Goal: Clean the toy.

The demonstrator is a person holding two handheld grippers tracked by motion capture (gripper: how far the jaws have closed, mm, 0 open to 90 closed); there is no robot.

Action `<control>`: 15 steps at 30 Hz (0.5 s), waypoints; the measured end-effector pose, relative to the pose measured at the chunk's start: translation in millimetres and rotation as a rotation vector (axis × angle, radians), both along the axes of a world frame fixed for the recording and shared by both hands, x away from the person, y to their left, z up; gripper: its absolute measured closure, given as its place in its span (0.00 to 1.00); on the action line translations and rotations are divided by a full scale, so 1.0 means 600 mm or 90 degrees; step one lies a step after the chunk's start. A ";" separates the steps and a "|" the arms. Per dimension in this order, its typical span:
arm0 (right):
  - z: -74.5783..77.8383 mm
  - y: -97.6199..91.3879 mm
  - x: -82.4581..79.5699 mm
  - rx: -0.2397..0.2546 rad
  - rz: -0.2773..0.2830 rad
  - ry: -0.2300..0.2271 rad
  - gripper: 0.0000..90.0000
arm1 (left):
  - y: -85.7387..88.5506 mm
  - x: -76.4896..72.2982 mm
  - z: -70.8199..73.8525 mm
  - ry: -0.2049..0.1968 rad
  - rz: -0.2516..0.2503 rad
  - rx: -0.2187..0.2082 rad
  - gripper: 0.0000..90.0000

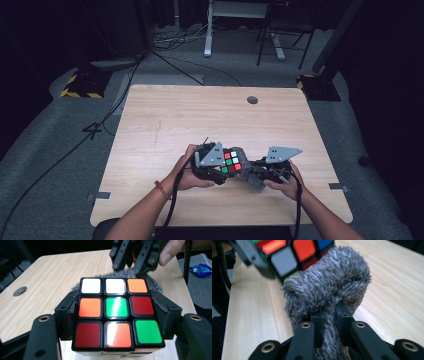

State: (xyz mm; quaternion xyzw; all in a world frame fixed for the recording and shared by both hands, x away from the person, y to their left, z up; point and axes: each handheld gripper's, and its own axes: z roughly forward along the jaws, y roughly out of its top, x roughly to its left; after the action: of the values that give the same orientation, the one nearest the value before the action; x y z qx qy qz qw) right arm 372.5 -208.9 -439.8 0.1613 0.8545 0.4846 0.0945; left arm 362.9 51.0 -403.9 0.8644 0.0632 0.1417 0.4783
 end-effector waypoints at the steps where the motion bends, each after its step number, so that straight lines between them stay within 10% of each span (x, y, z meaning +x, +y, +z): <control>1: -0.001 0.002 0.000 -0.005 0.004 0.004 0.89 | 0.002 0.001 0.002 -0.002 -0.001 0.000 0.37; 6: -0.007 0.010 -0.004 -0.024 0.026 0.015 0.89 | 0.016 0.007 0.006 -0.003 0.025 -0.010 0.37; 15: 0.022 0.001 -0.021 0.046 0.039 -0.029 0.89 | 0.009 0.013 -0.013 0.014 0.022 0.027 0.37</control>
State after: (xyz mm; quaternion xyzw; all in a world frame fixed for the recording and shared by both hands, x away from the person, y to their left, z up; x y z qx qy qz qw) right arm 360.0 -208.4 -426.3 0.1272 0.8386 0.5214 0.0932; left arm 371.0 56.3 -411.6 0.8748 0.0802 0.1413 0.4563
